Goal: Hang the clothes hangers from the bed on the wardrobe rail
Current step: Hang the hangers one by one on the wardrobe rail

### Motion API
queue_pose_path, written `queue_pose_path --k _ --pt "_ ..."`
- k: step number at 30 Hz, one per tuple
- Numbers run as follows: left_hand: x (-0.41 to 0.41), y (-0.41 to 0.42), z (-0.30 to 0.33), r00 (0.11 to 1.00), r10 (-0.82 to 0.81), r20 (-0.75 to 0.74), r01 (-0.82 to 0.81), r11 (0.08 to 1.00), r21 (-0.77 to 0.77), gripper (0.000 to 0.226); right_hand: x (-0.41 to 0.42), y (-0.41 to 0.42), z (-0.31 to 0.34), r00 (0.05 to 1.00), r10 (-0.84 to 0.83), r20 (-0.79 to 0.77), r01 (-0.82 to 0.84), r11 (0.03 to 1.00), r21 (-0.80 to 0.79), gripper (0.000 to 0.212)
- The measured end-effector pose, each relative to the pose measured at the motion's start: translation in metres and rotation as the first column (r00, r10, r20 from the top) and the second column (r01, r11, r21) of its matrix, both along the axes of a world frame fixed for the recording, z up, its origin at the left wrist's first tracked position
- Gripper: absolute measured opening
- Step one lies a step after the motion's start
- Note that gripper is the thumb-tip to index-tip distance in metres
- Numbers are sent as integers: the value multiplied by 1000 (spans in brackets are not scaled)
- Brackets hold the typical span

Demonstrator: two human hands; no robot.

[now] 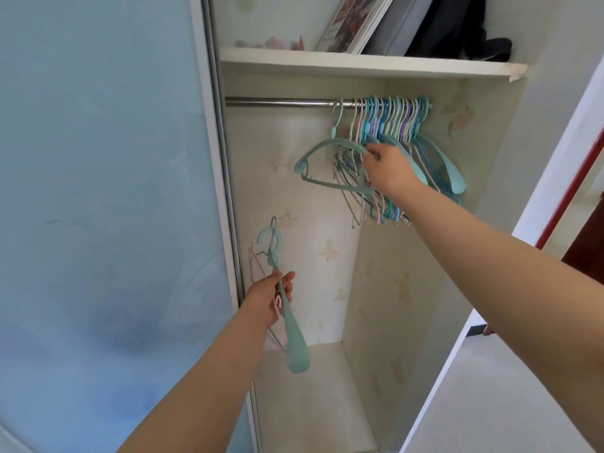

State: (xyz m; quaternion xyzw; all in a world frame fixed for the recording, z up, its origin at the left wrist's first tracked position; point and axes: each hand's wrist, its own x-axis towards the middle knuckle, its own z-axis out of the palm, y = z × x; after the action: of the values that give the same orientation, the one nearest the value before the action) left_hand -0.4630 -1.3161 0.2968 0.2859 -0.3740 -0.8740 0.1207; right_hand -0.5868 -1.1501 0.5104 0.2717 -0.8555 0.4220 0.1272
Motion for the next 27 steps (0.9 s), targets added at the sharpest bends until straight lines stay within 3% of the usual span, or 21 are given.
queue_pose_path --k 6,11,15,17,19,21,22,23,24,25,26,27 --pt "-3 2 24 998 -20 -55 22 999 29 25 -25 -16 14 990 -65 -128 73 996 54 26" --pt "-6 7 37 997 45 -57 -42 997 67 17 -55 -27 5 999 -44 12 43 996 79 29" --pt "-7 7 38 995 76 -58 -72 994 79 21 -72 -22 -10 981 -188 40 184 980 71 43" --pt "-7 9 39 995 84 -61 -80 995 66 22 -64 -17 -21 956 -290 -51 294 949 113 48" --pt "-7 11 38 993 93 -71 -88 994 67 23 -36 -13 -42 891 -357 -280 380 925 29 52" --pt "-8 16 37 991 105 -86 -99 992 76 24 4 -12 -68 844 -231 -483 248 968 -29 45" --pt "-10 18 37 990 110 -88 -104 993 63 24 25 -12 -80 909 -67 -412 106 992 72 45" --pt "-13 21 36 990 114 -83 -111 993 36 23 49 -12 -91 983 89 -163 -50 972 230 52" --pt "-15 23 35 990 122 -72 -123 992 -4 23 69 -12 -100 965 172 200 -237 900 366 60" --pt "-18 26 35 989 134 -55 -137 989 -52 23 87 -10 -109 843 177 509 -422 803 420 64" --pt "-20 27 34 989 145 -38 -148 983 -105 24 100 -9 -118 711 173 682 -562 724 402 61" --pt "-21 28 32 988 151 -23 -153 976 -157 25 105 -7 -128 636 187 749 -633 681 368 51"
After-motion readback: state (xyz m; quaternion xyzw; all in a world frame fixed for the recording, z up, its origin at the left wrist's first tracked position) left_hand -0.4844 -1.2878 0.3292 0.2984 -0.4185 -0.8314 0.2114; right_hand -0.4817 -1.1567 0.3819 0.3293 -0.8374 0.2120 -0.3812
